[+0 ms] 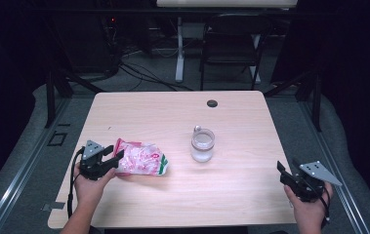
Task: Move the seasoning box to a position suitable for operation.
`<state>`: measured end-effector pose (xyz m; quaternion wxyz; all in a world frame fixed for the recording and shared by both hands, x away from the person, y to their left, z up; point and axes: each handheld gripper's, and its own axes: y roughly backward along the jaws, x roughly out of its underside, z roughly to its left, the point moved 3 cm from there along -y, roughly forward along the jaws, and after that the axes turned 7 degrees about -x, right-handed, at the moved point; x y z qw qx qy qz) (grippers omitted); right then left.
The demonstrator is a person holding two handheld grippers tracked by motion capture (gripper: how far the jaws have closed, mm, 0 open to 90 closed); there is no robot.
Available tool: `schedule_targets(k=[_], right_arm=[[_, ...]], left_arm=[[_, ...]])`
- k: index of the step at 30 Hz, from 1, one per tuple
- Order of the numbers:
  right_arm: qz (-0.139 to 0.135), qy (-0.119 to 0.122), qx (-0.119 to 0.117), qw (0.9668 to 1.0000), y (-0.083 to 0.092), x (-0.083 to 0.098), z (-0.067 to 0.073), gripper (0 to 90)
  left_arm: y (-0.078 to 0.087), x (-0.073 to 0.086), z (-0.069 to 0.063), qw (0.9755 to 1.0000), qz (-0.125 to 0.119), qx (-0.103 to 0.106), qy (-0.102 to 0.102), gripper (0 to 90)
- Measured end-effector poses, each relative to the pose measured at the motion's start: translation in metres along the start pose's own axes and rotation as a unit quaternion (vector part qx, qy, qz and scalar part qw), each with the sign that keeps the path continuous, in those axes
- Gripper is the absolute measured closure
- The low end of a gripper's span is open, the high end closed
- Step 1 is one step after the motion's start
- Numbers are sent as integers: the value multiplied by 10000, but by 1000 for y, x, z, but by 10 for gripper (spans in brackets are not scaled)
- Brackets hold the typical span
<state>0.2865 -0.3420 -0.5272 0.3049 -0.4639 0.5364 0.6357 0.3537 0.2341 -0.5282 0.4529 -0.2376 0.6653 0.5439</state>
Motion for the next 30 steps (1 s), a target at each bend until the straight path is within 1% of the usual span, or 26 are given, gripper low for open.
schedule_targets(k=[1, 2, 3, 4, 5, 7, 8, 9, 10, 11, 12, 13, 15, 16, 17, 18, 20, 21, 22, 23, 25, 26, 27, 28, 29, 30], right_arm=[[0, 0, 0, 10000, 0, 0, 0, 449], [53, 21, -33, 10000, -2, 1, 1, 449], [84, 67, -92, 9999, -3, 2, 3, 448], [90, 99, -211, 9997, -6, 2, 6, 448], [90, 99, -211, 9997, -6, 2, 6, 448], [130, 128, -342, 9992, -7, 2, 9, 444], [175, 229, -408, 9988, -8, 2, 13, 444], [175, 229, -408, 9988, -8, 2, 13, 444], [223, 262, -564, 9978, -11, 2, 17, 453], [242, 284, -619, 9974, -13, 1, 19, 453], [242, 284, -619, 9974, -13, 1, 19, 453], [276, 332, -663, 9969, -15, 0, 22, 453], [362, 351, -825, 9953, -20, -4, 28, 509], [395, 441, -1000, 9932, -25, -8, 33, 540], [395, 441, -1000, 9932, -25, -8, 33, 540], [415, 496, -1069, 9922, -29, -10, 36, 556], [452, 764, -1185, 9890, -40, -19, 45, 603], [452, 764, -1185, 9890, -40, -19, 45, 603], [413, 747, -1235, 9887, -44, -22, 48, 616], [378, 717, -1355, 9875, -51, -30, 54, 631], [378, 712, -1386, 9871, -55, -34, 56, 637], [404, 599, -1524, 9857, -63, -43, 62, 670], [433, 603, -1583, 9846, -66, -46, 64, 673], [445, 635, -1611, 9839, -72, -53, 68, 672], [445, 635, -1611, 9839, -72, -53, 68, 672], [433, 653, -1636, 9834, -83, -65, 76, 658]], left_arm=[[0, 0, 0, 10000, 0, 0, 0, 519], [2, -1, 0, 10000, -23, 45, 77, 519], [2, -1, -1, 10000, -54, 27, 71, 519], [3, -1, -1, 10000, -65, 10, 62, 519], [3, -1, -1, 10000, -65, 12, 65, 519], [3, -1, -2, 10000, -37, 5, 9, 520], [4, 0, -2, 10000, -27, -6, -13, 519], [4, 0, -3, 10000, -30, -20, -16, 519], [6, 0, -3, 10000, -24, -31, -15, 519], [6, 0, -3, 10000, -24, -31, -15, 519], [8, 1, -3, 10000, -12, -54, -69, 519], [11, 2, -4, 9999, -57, -78, -64, 519], [15, 3, -4, 9999, -84, -62, 9, 519], [19, 5, -4, 9999, -123, -64, 31, 520], [19, 5, -4, 9999, -123, -64, 31, 521], [23, 6, -4, 9999, -141, -79, 26, 521], [29, 8, -5, 9999, -153, -62, 43, 521], [29, 8, -5, 9999, -153, -62, 43, 521], [31, 8, -6, 9999, -131, 0, 45, 521], [34, 7, -10, 9997, -138, 149, 159, 531], [35, 5, -12, 9995, -155, 179, 197, 531], [35, 0, -18, 9992, -201, 251, 255, 531], [35, 0, -18, 9992, -201, 251, 255, 532], [33, -12, -27, 9987, -236, 378, 228, 533], [33, -12, -27, 9987, -236, 378, 228, 533], [29, -24, -35, 9987, -272, 408, 160, 530]])
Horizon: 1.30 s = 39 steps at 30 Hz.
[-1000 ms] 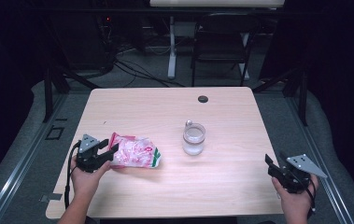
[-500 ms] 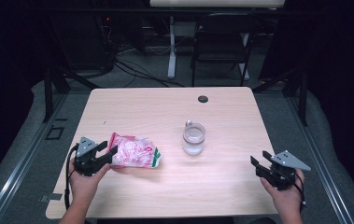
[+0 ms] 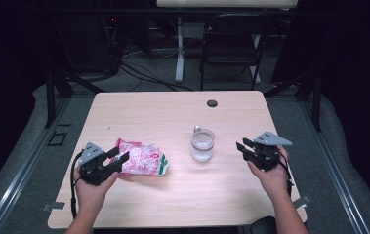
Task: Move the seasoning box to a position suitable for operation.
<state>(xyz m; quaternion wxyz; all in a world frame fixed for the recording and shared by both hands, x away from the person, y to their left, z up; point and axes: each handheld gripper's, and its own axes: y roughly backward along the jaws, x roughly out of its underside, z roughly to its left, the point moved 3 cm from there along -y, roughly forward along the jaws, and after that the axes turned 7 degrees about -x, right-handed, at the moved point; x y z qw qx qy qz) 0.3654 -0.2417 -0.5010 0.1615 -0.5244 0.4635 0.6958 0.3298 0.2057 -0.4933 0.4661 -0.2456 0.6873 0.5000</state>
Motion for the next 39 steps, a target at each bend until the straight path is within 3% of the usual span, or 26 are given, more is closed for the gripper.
schedule_targets(k=[3, 4, 5, 6, 7, 8, 10, 11, 12, 13, 16, 20, 22, 27, 30, 36, 39], right_arm=[[9, -20, -53, 10000, -11, -12, 1, 654], [55, -40, -100, 9999, -20, -21, 2, 654], [9, -76, -96, 9999, -25, -25, 2, 673], [-31, -132, -142, 9998, -30, -28, 3, 683], [-31, -132, -142, 9998, -30, -28, 3, 683], [-165, -241, -153, 9995, -40, -33, 3, 711], [-219, -324, -132, 9991, -46, -32, 3, 726], [-215, -326, -123, 9992, -49, -31, 2, 733], [-207, -292, -107, 9993, -53, -28, 3, 739], [-207, -292, -107, 9993, -53, -28, 3, 739], [-133, -218, -227, 9994, -66, -18, 3, 779], [-74, -259, -287, 9992, -74, -15, 2, 798], [-52, -246, -374, 9990, -78, -14, 3, 816], [3, -225, -395, 9990, -86, -11, 3, 837], [64, -364, -487, 9981, -92, -9, 1, 859], [90, -388, -485, 9980, -97, -8, 0, 866], [197, -373, -604, 9973, -102, -6, 4, 900]], left_arm=[[-9, -12, -9, 10000, -28, 15, 2, 512], [-22, -23, -19, 10000, -35, 89, -5, 507], [-22, -23, -19, 10000, -35, 89, -5, 511], [-38, -32, -31, 9999, -12, 155, -37, 527], [-38, -32, -31, 9999, -12, 155, -37, 542], [-49, -34, -39, 9999, 38, 121, -31, 553], [-71, -36, -57, 9997, 99, 236, -52, 557], [-71, -36, -57, 9997, 99, 236, -52, 558], [-88, -36, -73, 9989, 208, 419, -39, 557], [-88, -36, -73, 9989, 208, 419, -39, 559], [-110, -34, -92, 9979, 390, 526, -26, 619], [-133, -32, -109, 9972, 564, 464, 154, 693], [-143, -30, -117, 9975, 635, 269, 174, 749], [-156, -27, -121, 9963, 843, 108, 128, 814], [-164, -22, -122, 9952, 965, 129, 115, 865], [-168, -20, -127, 9944, 1004, 275, 159, 890], [-169, -21, -129, 9947, 997, 254, 56, 896]])
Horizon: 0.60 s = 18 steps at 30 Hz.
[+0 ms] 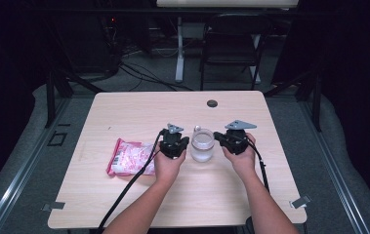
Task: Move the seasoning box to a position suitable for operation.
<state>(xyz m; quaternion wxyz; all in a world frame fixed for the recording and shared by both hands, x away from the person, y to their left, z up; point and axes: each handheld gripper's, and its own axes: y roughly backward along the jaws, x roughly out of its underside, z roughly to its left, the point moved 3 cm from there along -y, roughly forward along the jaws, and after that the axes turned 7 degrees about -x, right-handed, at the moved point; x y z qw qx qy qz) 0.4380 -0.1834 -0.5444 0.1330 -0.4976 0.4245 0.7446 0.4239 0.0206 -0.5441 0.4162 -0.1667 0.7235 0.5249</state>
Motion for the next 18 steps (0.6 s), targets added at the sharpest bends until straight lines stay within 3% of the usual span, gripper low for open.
schedule_targets(k=[1, 2, 3, 5, 12, 18], right_arm=[[30, 46, 73, 10000, -1, 0, 1, 900], [30, 46, 73, 10000, -1, 0, 1, 900], [64, 34, 7, 10000, 0, 0, 3, 900], [87, 33, 13, 10000, 0, 1, 3, 900], [80, -31, -84, 9999, 3, 3, 7, 900], [175, 58, 74, 9998, 12, 8, 21, 900]], left_arm=[[0, -1, -2, 9999, 18, 7, -124, 897], [0, -1, -2, 9999, 18, 7, -124, 897], [0, -2, -5, 9994, 9, -66, -332, 899], [1, -3, -6, 9990, -11, -97, -436, 900], [4, -3, -4, 9987, 83, 10, -499, 900], [11, 0, -4, 9976, 173, 247, -617, 900]])
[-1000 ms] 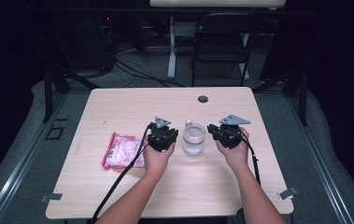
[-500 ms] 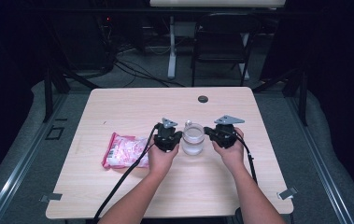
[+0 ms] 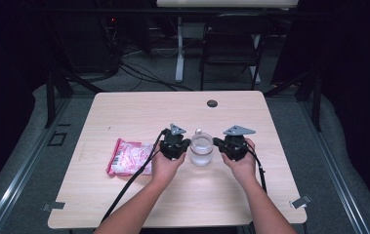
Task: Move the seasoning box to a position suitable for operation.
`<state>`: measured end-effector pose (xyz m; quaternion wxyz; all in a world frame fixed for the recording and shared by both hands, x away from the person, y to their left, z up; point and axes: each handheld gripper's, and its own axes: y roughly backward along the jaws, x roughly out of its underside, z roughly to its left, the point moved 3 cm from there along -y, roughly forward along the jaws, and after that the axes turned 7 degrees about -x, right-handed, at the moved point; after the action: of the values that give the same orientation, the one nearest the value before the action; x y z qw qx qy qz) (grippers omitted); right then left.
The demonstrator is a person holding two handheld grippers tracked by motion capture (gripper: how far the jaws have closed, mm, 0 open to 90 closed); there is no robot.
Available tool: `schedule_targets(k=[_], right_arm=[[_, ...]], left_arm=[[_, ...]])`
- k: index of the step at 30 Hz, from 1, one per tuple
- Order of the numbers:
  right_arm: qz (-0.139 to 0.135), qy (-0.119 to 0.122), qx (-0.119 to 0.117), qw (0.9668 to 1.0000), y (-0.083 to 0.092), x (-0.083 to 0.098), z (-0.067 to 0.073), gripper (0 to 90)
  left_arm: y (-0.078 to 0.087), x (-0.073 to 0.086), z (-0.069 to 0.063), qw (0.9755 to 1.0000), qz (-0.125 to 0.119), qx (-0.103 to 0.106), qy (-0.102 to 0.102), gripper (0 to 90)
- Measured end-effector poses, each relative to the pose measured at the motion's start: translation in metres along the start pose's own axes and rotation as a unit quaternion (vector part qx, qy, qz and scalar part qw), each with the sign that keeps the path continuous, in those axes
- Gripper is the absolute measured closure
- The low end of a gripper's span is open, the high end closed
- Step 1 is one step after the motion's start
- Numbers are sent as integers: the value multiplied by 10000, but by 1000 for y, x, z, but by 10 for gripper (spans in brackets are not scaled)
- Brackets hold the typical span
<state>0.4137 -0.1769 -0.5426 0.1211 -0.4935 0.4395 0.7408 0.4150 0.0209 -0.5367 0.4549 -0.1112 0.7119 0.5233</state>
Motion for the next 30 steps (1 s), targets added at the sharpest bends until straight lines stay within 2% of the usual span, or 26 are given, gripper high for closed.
schedule_targets(k=[4, 6, 8, 9, 10, 15, 20, 22, 24, 26, 28, 30], right_arm=[[78, 84, 94, 9999, 11, 7, 11, 900], [115, 91, 153, 9998, 19, 12, 18, 900], [136, 101, 186, 9997, 23, 14, 20, 900], [145, 112, 257, 9995, 30, 17, 25, 900], [145, 112, 257, 9995, 30, 17, 25, 900], [215, 60, 310, 9993, 47, 29, 29, 900], [344, 87, 311, 9989, 58, 40, 33, 880], [334, 75, 283, 9990, 62, 43, 35, 867], [363, 83, 257, 9990, 68, 46, 39, 866], [397, 120, 245, 9988, 70, 47, 42, 866], [420, 134, 242, 9987, 72, 48, 45, 866], [499, 152, 179, 9985, 75, 50, 51, 859]], left_arm=[[5, 3, -6, 9998, 32, 96, -158, 900], [10, 6, -11, 9989, 101, 268, -376, 900], [11, 7, -13, 9986, 96, 313, -412, 900], [13, 7, -16, 9976, 111, 403, -547, 900], [13, 7, -16, 9976, 111, 403, -547, 900], [8, 7, -27, 9954, 86, 722, -616, 900], [5, 5, -35, 9935, 40, 814, -790, 899], [8, 4, -38, 9922, 11, 820, -938, 890], [10, 4, -38, 9919, -38, 819, -973, 882], [20, 4, -35, 9905, -98, 833, -1086, 877], [23, 5, -35, 9905, -137, 809, -1104, 870], [37, 9, -28, 9892, -205, 846, -1176, 862]])
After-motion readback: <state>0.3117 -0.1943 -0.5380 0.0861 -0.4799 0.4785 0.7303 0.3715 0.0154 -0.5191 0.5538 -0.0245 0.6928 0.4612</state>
